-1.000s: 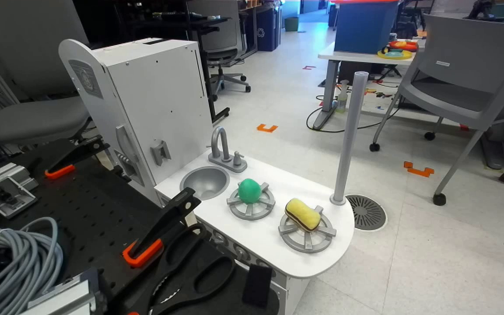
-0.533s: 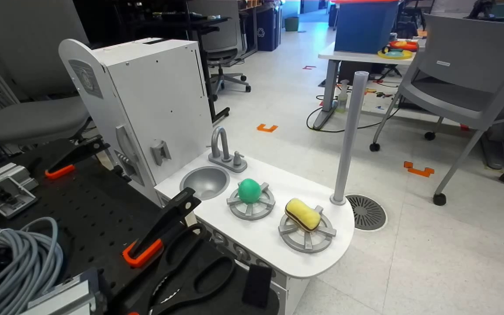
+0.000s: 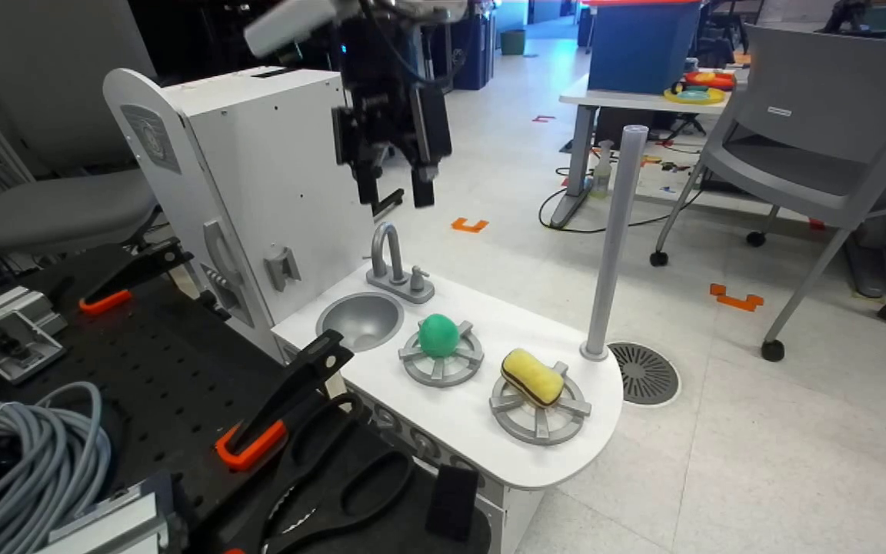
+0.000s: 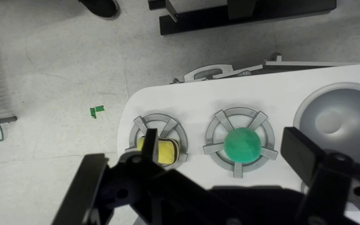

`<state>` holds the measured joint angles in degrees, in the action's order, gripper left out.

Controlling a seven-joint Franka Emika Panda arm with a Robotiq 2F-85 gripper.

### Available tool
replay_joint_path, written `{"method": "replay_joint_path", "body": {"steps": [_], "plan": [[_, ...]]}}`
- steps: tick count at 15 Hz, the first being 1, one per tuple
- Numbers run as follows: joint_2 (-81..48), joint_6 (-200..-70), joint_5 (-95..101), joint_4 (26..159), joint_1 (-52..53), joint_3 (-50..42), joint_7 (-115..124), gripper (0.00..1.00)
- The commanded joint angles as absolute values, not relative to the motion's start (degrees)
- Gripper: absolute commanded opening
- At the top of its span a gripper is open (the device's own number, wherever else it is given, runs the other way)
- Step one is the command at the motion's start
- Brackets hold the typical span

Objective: Remove the green plush toy from the left side of the stove.

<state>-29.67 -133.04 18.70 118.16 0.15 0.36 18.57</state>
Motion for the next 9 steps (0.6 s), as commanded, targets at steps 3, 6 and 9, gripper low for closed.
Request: {"method": "replay_joint_path", "body": {"steps": [3, 6, 9], "plan": [[-48.3, -144.2, 17.6, 107.1, 5.5, -5.1, 19.8, 1.00], [-54.5, -147.9, 14.6, 102.5, 6.3, -4.5, 17.8, 1.00], [-59.2, -149.8, 12.4, 97.9, 7.5, -4.5, 16.9, 1.00]]}}
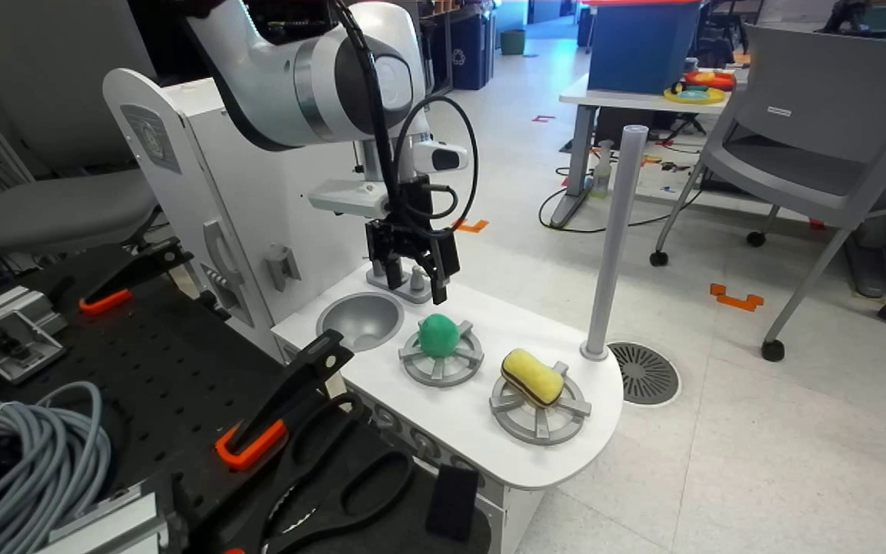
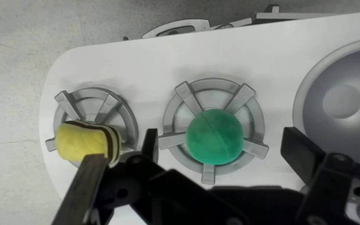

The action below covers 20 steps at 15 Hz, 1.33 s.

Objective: Remove the green plush toy from the left side of the stove.

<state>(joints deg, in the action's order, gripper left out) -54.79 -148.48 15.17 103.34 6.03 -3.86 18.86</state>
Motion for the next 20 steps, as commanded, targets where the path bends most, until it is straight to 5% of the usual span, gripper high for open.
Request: {"method": "replay_joint_path", "body": {"steps": [1, 12, 13, 15, 20], "plan": [[-61.1, -149.8, 11.8, 95.7, 8.2, -5.0, 17.2, 1.00], [-75.8, -145.2, 10.0, 79.8, 12.1, -10.2, 19.2, 1.00], [-77.0, -144.4, 9.8, 78.3, 12.2, -10.5, 19.6, 0.75], [-78.6, -143.8, 9.7, 76.4, 12.5, -10.8, 20.0, 0.67], [-75.8, -143.6, 9.8, 79.7, 12.1, -9.9, 18.7, 0.29]]}}
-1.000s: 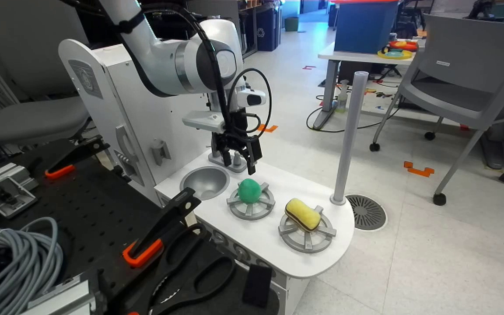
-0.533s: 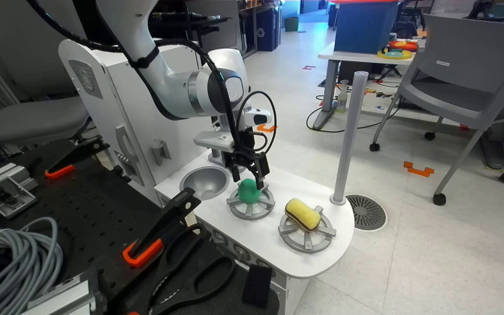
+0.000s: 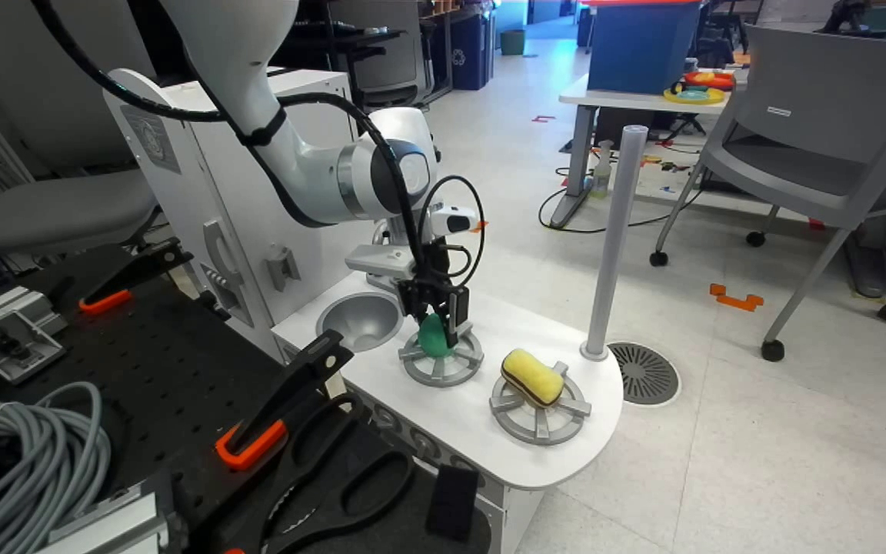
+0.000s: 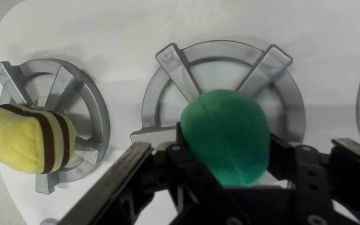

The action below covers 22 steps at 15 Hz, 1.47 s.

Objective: Remove the green plush toy from the left side of the stove.

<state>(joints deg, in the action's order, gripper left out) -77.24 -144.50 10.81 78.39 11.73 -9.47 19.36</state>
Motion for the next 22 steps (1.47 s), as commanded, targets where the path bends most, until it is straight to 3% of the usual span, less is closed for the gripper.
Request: {"method": "replay_joint_path", "body": {"steps": [1, 4, 5, 14, 22], "plan": [[-74.1, -144.2, 10.7, 82.1, 11.8, -9.8, 19.6, 0.23], [-69.8, -143.7, 10.5, 87.9, 10.8, -10.3, 19.2, 0.03], [-68.7, -144.2, 9.6, 89.7, 10.5, -11.0, 18.7, 0.02], [-66.3, -147.4, 10.4, 97.1, 7.0, -13.2, 17.3, 0.06], [-74.4, -145.6, 9.7, 88.4, 7.6, -13.9, 18.2, 0.06]]}}
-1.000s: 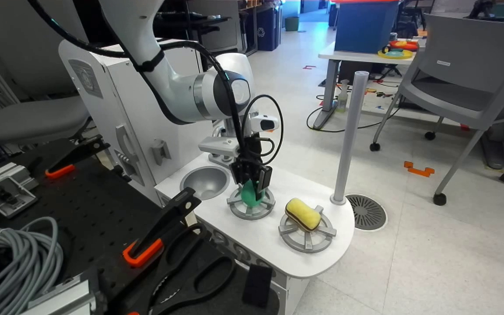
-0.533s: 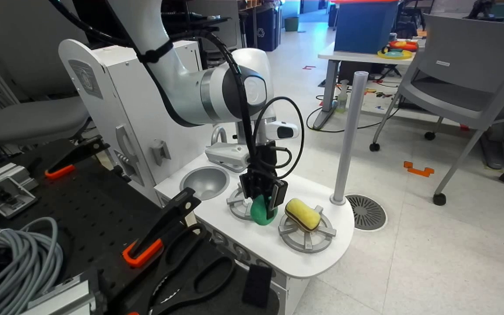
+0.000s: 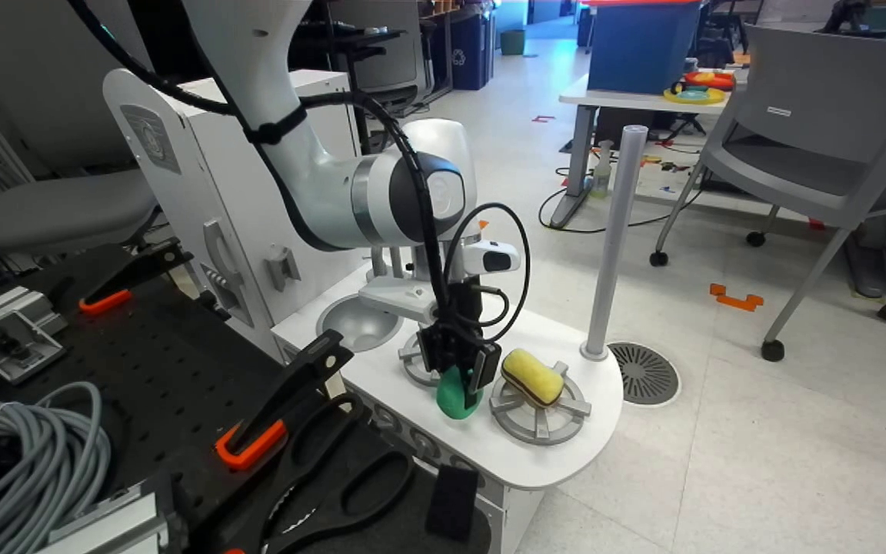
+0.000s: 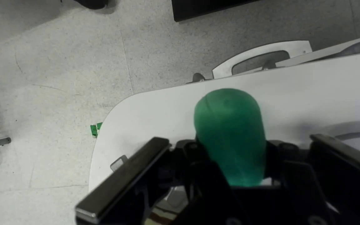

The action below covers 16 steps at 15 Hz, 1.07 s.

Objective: Remove the green plush toy from the left side of the stove.

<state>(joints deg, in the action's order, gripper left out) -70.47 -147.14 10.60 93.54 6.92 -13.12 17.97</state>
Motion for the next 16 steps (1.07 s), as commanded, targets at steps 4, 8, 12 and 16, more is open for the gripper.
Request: {"method": "replay_joint_path", "body": {"steps": [4, 8, 12, 16], "plan": [[-78.7, -145.2, 10.0, 83.5, 8.3, -14.4, 18.5, 0.06], [-78.8, -144.7, 10.8, 83.5, 9.1, -14.8, 17.8, 0.53], [-75.1, -142.8, 11.3, 87.8, 9.4, -14.8, 15.9, 0.77], [-69.4, -139.9, 11.8, 93.7, 8.9, -14.0, 13.1, 1.00]]}}
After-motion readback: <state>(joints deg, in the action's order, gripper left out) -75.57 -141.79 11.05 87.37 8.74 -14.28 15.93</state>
